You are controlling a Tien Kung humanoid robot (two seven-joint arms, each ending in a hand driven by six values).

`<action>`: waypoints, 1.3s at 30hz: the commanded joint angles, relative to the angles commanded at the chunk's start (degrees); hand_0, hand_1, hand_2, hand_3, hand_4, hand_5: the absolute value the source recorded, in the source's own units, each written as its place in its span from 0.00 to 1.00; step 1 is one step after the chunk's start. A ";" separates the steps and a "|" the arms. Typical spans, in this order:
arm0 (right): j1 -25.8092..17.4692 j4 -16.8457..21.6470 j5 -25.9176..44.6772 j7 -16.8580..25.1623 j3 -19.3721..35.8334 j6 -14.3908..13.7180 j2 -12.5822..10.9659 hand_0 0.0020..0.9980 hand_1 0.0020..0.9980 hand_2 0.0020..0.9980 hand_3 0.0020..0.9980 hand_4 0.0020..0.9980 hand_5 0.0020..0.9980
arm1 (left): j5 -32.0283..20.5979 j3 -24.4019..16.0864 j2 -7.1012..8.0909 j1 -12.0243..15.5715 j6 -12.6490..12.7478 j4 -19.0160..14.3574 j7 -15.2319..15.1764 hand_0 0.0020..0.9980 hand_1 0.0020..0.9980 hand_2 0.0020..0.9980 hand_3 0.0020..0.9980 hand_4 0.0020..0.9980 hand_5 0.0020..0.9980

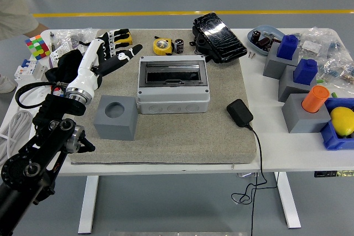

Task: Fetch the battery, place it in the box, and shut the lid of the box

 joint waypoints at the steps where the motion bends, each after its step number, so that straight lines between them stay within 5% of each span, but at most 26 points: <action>1: 0.01 -0.02 0.02 0.00 -0.01 0.00 -0.01 0.55 0.60 0.59 0.55 0.93 0.48 | -0.13 -0.77 0.14 0.45 0.04 0.39 -0.46 0.63 0.70 0.76 0.74 1.00 0.40; 14: 0.25 -0.10 -0.01 0.01 0.35 0.04 0.01 0.55 0.60 0.59 0.55 0.93 0.48 | 0.01 -4.05 2.25 3.60 -1.46 0.54 -0.58 0.60 0.68 0.74 0.73 1.00 0.38; 39: 0.81 -0.27 -0.16 -0.02 0.35 -0.09 0.35 0.55 0.60 0.59 0.55 0.93 0.48 | 1.13 -7.33 2.92 5.30 -3.05 0.19 1.68 0.56 0.65 0.72 0.72 1.00 0.36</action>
